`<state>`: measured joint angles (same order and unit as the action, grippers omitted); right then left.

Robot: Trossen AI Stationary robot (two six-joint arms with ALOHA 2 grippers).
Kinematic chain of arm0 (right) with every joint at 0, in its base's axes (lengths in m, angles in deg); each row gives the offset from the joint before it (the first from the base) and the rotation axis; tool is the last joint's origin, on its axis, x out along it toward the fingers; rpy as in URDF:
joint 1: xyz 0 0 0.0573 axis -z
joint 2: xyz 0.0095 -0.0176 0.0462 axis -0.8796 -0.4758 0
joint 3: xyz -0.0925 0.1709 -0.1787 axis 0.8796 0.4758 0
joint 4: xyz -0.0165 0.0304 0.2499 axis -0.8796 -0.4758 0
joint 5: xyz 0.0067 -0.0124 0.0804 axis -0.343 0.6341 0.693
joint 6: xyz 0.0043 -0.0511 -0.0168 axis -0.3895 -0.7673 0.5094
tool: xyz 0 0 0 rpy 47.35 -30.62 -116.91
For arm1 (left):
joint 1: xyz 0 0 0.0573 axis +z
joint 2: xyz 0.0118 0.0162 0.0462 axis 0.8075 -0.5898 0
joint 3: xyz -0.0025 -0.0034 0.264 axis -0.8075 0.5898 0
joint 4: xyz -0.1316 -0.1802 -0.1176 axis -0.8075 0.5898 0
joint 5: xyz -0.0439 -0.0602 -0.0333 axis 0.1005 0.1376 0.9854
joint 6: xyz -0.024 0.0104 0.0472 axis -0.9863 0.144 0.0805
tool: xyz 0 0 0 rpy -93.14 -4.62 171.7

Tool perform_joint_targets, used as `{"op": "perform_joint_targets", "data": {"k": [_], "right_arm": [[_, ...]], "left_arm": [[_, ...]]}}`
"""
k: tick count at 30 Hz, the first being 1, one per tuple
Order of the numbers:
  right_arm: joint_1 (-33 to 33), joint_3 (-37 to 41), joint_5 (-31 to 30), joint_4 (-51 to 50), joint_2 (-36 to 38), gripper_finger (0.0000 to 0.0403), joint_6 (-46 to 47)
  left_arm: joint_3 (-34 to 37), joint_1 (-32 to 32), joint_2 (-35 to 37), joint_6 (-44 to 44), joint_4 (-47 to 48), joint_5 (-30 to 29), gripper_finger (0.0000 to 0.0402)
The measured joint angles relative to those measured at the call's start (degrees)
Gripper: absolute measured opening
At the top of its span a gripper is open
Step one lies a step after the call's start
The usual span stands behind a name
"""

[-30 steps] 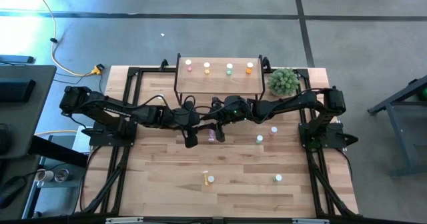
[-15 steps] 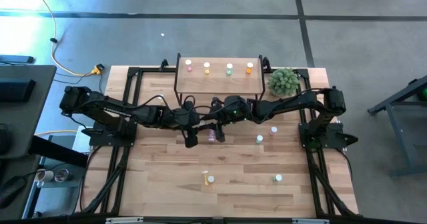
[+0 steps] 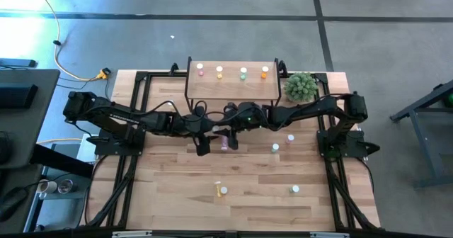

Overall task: Pick and place medicine bottles onto shelf by color
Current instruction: Put the left orange pill bottle aligned with the other orange pill bottle on the shelf

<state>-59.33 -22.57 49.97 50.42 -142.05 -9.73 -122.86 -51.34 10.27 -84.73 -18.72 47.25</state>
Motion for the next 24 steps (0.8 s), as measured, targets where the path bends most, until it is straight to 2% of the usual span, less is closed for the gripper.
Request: {"op": "perform_joint_targets", "data": {"k": [7, 15, 24], "right_arm": [[0.1, 0.0, -3.1, -3.4, 3.7, 0.0114, -1.6], [0.4, 0.0, -11.4, -11.1, 11.3, 0.0114, -4.7], [3.2, 0.0, -12.4, -18.4, 21.2, 0.0114, -9.6]], "left_arm": [[0.0, 1.4, 0.1, 0.8, 0.1, 0.3, 0.0216], [0.0, 3.0, 0.1, 0.8, 0.0, 0.4, 0.0216], [0.0, 3.1, 0.2, 0.8, 0.0, 0.5, 0.0216]]}}
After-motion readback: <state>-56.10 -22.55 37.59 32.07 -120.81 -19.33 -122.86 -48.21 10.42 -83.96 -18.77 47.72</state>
